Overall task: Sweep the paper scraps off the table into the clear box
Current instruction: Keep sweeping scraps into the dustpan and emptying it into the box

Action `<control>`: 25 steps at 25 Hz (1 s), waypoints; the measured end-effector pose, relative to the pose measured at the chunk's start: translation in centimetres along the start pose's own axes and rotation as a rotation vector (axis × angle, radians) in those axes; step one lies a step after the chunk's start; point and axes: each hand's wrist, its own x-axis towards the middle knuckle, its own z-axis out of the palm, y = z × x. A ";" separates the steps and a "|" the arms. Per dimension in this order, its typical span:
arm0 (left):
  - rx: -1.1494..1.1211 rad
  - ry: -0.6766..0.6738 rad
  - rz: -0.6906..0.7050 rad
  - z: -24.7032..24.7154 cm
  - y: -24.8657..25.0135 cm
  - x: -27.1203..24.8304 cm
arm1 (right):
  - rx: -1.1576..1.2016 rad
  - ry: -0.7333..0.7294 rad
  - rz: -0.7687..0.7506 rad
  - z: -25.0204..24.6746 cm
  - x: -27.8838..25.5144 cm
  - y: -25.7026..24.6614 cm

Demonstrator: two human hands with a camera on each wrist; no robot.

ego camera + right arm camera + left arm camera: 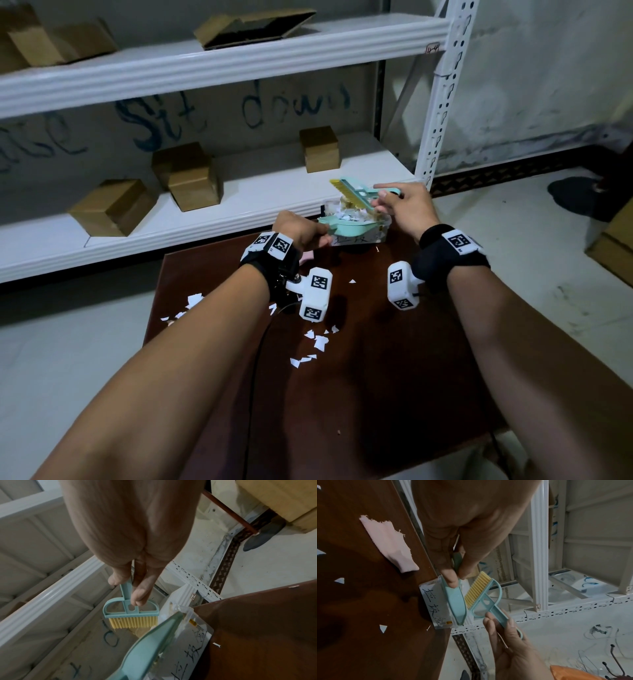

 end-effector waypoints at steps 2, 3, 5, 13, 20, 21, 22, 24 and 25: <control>-0.035 0.003 -0.014 -0.3 0.0 -0.2 | 0.050 0.021 -0.015 -0.6 0.0 -0.6; -0.045 0.004 -0.018 -0.5 0.0 -0.3 | 0.054 0.028 -0.031 -0.9 0.1 -0.9; -0.047 0.010 -0.025 -0.8 0.1 -0.7 | 0.016 0.040 -0.067 -1.6 0.0 -1.5; -0.044 -0.026 0.012 -2.8 0.9 -2.7 | -0.011 0.058 -0.108 -2.3 -0.6 -1.6; -0.080 -0.083 0.048 -4.8 1.2 -5.5 | -0.037 0.039 -0.144 -0.9 -1.4 -1.3; -0.097 -0.080 0.057 -5.2 1.1 -5.9 | -0.054 0.039 -0.150 -1.0 -1.5 -1.1; -0.120 -0.073 0.065 -5.7 0.9 -6.2 | -0.077 0.044 -0.161 -1.1 -1.5 -1.0; -0.179 -0.042 0.072 -7.1 0.2 -6.9 | -0.130 0.025 -0.203 -1.8 -1.8 -1.2; -0.205 -0.030 0.073 -8.0 -0.2 -7.2 | -0.168 -0.012 -0.227 -2.2 -2.0 -1.4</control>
